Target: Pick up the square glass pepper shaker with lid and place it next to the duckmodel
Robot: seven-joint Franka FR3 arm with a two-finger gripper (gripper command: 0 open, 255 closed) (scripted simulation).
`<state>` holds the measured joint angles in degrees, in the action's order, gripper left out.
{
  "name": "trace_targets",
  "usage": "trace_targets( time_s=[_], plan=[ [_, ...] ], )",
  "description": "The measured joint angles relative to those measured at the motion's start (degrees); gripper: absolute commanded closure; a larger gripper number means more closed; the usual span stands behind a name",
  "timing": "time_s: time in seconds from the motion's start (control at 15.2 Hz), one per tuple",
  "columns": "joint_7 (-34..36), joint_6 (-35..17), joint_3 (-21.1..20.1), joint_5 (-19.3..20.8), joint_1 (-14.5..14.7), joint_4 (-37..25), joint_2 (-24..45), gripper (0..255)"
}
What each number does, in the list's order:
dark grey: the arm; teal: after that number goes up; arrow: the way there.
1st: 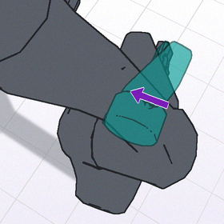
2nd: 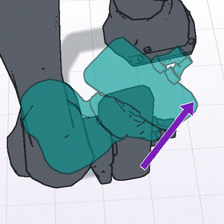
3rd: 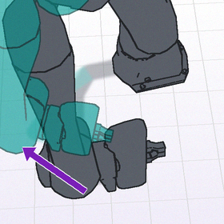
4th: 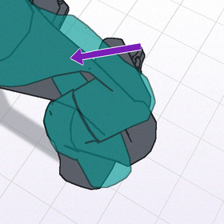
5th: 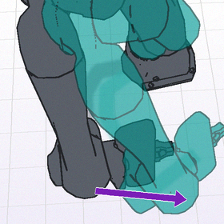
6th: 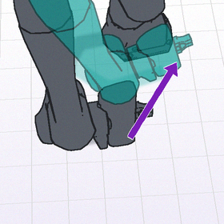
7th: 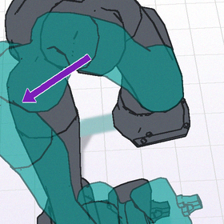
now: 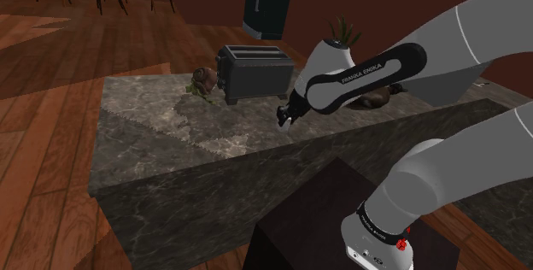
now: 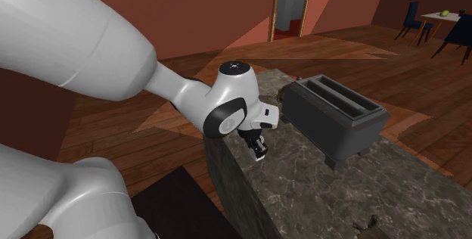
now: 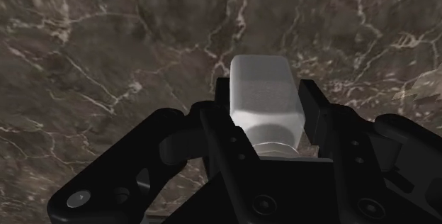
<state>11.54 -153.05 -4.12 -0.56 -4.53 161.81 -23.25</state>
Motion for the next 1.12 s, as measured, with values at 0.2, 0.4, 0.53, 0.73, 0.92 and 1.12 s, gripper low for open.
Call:
trace_targets(
  time_s=[0.2,0.4,0.53,0.73,0.92,1.12],
  plan=[
    [-0.2,2.9,0.2,-0.1,0.1,-1.0,-1.9,255],
    [-0.3,5.9,0.3,-0.2,0.2,-1.9,-4.0,255],
    [-0.4,8.1,0.4,-0.3,0.3,-2.7,-5.3,255],
    [-0.4,11.2,0.5,-0.3,0.3,-4.1,-7.1,255],
    [-0.7,14.0,0.7,-0.3,0.3,-5.7,-8.3,255],
    [-0.7,16.9,0.7,-0.3,0.4,-7.2,-9.7,255]
  ],
)
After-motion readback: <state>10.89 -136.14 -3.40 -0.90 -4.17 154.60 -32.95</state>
